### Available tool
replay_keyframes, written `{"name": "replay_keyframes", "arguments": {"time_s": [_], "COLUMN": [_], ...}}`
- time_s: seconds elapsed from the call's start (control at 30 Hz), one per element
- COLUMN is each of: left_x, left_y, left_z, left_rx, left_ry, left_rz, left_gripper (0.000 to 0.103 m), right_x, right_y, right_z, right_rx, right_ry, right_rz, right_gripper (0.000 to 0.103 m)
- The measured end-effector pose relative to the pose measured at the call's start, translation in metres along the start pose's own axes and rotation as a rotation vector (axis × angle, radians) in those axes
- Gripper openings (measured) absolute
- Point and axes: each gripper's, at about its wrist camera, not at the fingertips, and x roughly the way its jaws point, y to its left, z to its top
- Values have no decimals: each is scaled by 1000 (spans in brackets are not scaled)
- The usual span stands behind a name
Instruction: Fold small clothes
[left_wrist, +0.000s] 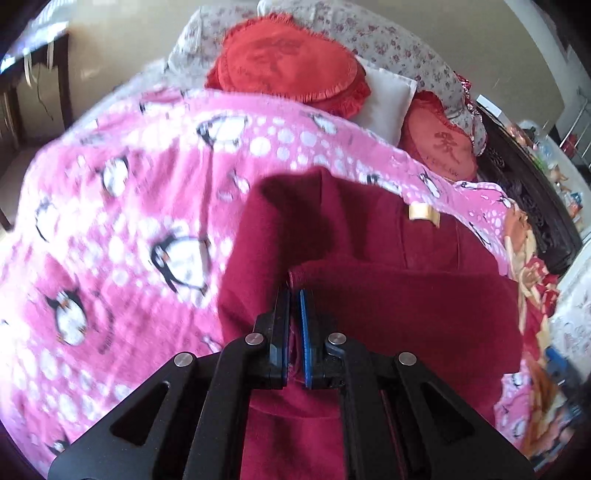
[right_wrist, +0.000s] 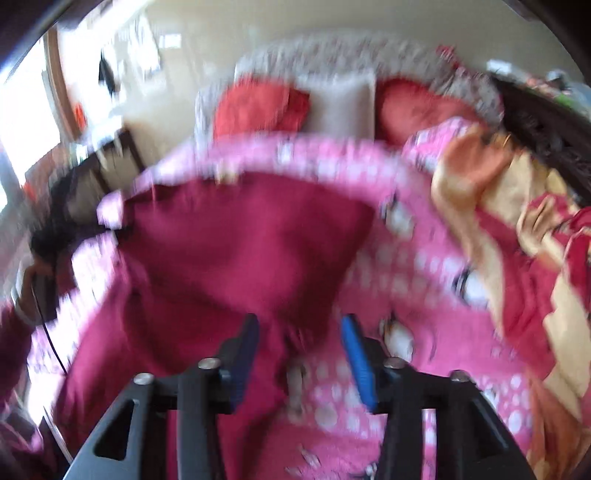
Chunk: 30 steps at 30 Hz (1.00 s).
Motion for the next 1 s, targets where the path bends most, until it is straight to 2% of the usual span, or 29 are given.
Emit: {"name": "replay_keyframes", "arguments": {"time_s": [0.1,0.17,0.23,0.3,0.4,0.47,0.5,0.63,0.8,0.9,1.0], "left_x": [-6,-5,1,16,39,48,48,47,44,45,42], "left_y": [-6,-9,-14,-20,-22,-17,-16,-16,-19,-21,-25], "left_z": [3,2,-1,-5,-9,-12,-11,-12,-16,-13,-14], "left_rx": [26,32,65,104,128,119,108,108,117,118,124], "left_ry": [-44,-45,-41,-19,15,25,19,12,12,15,20], "left_rz": [18,19,52,105,154,155,150,160,169,177,191], "left_gripper": [4,4,6,9,9,9,9,9,9,9,9], "right_x": [5,27,55,85,115,123,126,110,67,65,88], "right_y": [12,28,45,53,45,38,32,22,31,32,24], "right_z": [23,36,42,46,47,50,53,62,40,23,10], "right_rx": [14,-23,-69,-88,-76,-66,-50,10,-25,-23,-24], "right_ry": [-57,-41,-20,21,59,35,32,40,18,43,117], "right_rz": [41,27,4,-42,-144,-194,-183,-138,-136,-135,-188], "right_gripper": [46,46,45,39,36,36,36,36,36,37,37]}}
